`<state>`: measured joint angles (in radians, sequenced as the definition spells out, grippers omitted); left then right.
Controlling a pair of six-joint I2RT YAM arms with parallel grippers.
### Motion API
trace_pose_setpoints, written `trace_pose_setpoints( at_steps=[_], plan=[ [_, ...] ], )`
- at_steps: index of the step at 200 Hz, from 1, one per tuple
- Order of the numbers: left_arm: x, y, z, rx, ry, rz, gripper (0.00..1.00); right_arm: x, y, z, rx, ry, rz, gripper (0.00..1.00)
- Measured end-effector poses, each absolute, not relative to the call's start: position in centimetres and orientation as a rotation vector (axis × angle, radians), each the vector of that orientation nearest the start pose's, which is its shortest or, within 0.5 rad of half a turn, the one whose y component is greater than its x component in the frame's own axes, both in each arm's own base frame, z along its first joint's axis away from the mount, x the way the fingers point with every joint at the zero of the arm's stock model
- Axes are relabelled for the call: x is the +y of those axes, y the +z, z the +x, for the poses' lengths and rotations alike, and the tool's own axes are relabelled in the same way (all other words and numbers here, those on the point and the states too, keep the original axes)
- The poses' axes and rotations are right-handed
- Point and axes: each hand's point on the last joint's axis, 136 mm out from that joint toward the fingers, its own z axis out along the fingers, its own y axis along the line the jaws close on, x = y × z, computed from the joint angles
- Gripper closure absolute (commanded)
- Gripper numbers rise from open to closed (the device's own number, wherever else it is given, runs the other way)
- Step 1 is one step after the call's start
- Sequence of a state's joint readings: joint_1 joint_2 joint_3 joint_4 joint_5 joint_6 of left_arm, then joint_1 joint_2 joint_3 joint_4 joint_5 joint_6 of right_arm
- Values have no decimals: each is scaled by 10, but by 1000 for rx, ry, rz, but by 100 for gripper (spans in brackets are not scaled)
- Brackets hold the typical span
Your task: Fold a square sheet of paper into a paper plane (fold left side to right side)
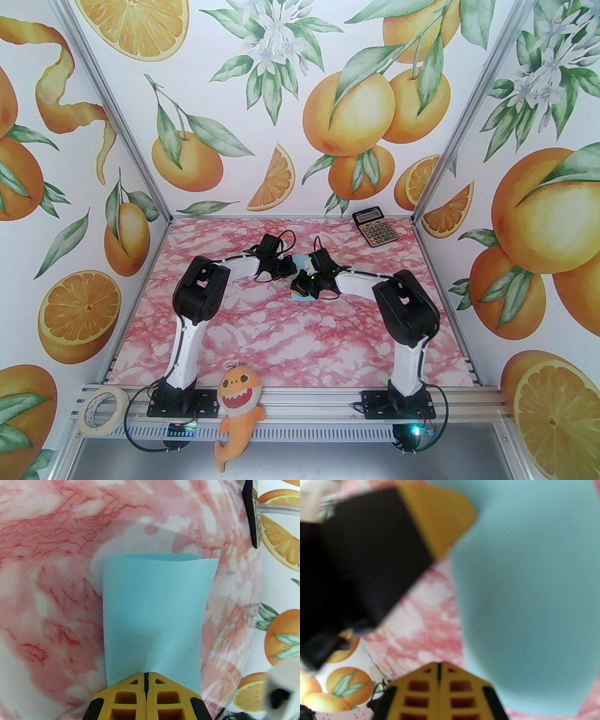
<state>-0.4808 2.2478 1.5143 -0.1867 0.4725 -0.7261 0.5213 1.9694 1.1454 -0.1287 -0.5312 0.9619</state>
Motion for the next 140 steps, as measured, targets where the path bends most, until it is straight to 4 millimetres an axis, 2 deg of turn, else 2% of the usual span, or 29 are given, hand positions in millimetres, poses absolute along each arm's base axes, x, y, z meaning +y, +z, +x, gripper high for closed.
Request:
trace_pose_setpoints(
  at_steps=[27, 76, 90, 140],
  plan=[
    [-322, 19, 447, 2683, -1044, -111, 99, 309, 37, 361, 2769, 1183, 374, 100],
    [-322, 19, 447, 2684, -1047, -109, 98, 304, 16, 354, 2814, 1143, 375, 100],
    [-322, 19, 446, 2685, -1049, -100, 98, 304, 16, 354, 2809, 1150, 359, 100],
    [-319, 23, 447, 2672, -1087, -23, 88, 303, 13, 352, 2791, 1150, 299, 100]
  ],
)
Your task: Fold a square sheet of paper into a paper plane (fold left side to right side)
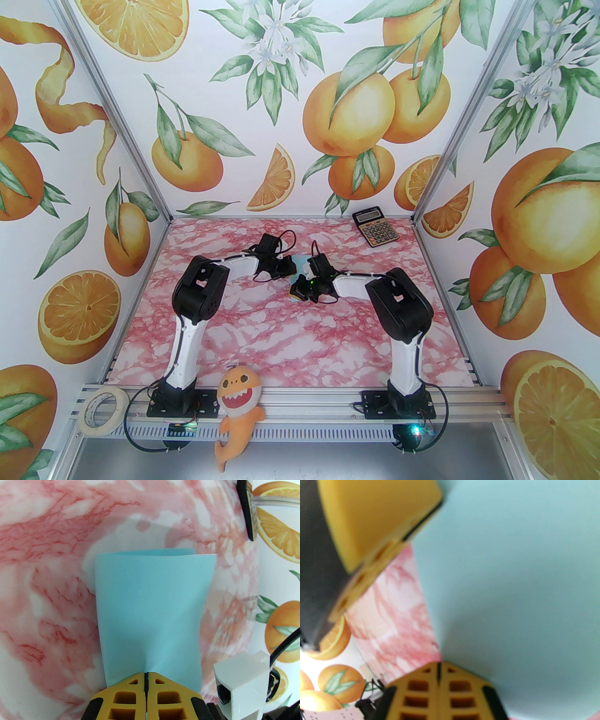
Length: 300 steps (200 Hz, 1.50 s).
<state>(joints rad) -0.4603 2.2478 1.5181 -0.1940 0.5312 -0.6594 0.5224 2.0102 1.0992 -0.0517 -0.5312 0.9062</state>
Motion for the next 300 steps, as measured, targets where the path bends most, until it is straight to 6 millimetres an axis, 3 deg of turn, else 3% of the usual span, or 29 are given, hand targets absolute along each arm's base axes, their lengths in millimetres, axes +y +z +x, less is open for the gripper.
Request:
trace_pose_setpoints(
  at_steps=[88, 153, 300],
  plan=[
    [-321, 40, 454, 2656, -1091, 62, 89, 303, 13, 352, 2784, 1149, 272, 100],
    [-321, 19, 458, 2694, -1058, 99, 92, 303, 12, 351, 2784, 1149, 271, 100],
    [-313, 18, 494, 2692, -1065, 158, 91, 302, 11, 350, 2760, 1163, 250, 100]
  ],
)
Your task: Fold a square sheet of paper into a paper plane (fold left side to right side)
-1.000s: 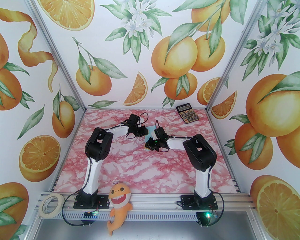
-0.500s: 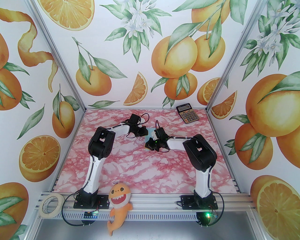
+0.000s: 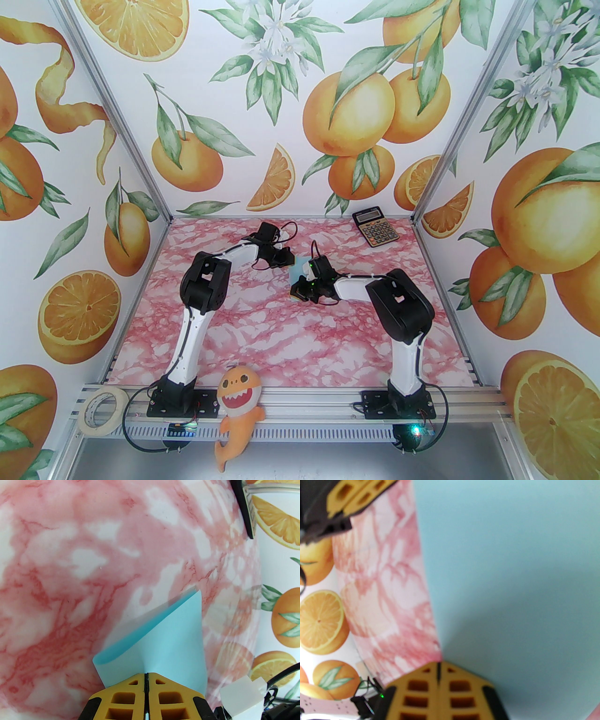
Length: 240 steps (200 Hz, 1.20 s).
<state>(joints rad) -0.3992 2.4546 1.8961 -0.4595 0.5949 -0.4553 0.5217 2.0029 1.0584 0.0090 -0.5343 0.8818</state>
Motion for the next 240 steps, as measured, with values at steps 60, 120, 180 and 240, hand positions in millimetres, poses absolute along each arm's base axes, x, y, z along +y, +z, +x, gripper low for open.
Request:
trace_pose_setpoints(
  at_steps=[60, 120, 180, 240],
  plan=[
    [-313, 18, 507, 2704, -1078, 159, 91, 303, 12, 351, 2752, 1167, 246, 100],
    [-298, 20, 533, 2662, -1021, 125, 91, 303, 12, 351, 2751, 1167, 246, 100],
    [-261, 21, 560, 2626, -939, 42, 90, 303, 14, 351, 2764, 1156, 249, 100],
    [-269, 42, 547, 2617, -948, 66, 89, 297, 17, 348, 2815, 1111, 270, 100]
  ],
)
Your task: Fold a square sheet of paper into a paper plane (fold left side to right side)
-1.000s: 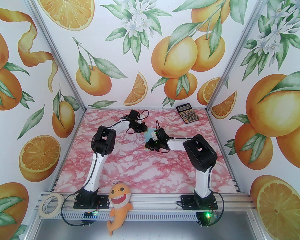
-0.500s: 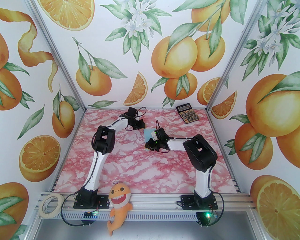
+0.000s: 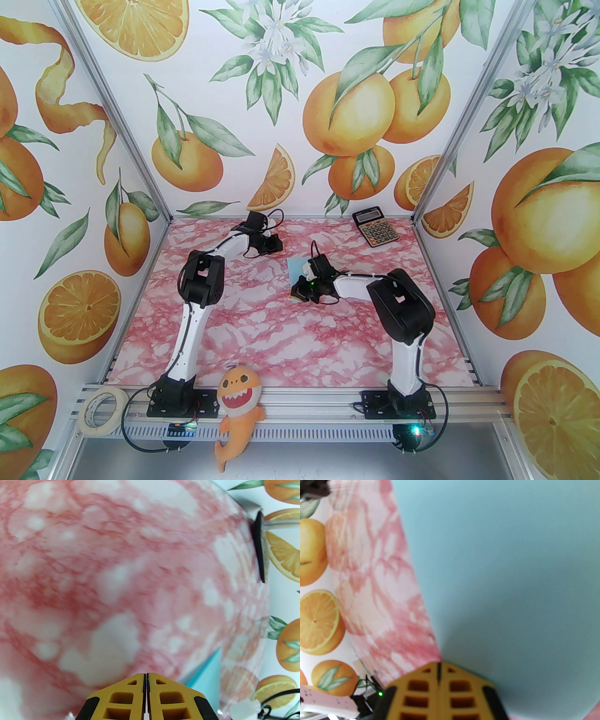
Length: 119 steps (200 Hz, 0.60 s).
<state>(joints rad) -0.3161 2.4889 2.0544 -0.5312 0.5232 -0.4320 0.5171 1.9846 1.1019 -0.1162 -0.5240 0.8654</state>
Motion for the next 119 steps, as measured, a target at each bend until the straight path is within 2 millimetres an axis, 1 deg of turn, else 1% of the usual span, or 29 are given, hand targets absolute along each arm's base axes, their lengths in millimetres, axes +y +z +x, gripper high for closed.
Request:
trace_pose_setpoints(
  at_steps=[17, 33, 53, 71, 93, 119],
  plan=[
    [-271, 58, 542, 2599, -952, 79, 89, 292, 18, 347, 2827, 1097, 287, 100],
    [-271, 74, 535, 2583, -959, 85, 89, 287, 19, 351, 2825, 1090, 298, 100],
    [-271, 83, 527, 2573, -965, 91, 88, 281, 21, 358, 2813, 1086, 312, 100],
    [-273, 81, 522, 2577, -970, 94, 88, 276, 22, 362, 2807, 1082, 325, 100],
    [-277, 73, 514, 2600, -981, 94, 89, 271, 21, 365, 2804, 1075, 338, 100],
    [-294, 74, 505, 2603, -1025, 117, 89, 270, 21, 366, 2802, 1073, 341, 100]
  ],
)
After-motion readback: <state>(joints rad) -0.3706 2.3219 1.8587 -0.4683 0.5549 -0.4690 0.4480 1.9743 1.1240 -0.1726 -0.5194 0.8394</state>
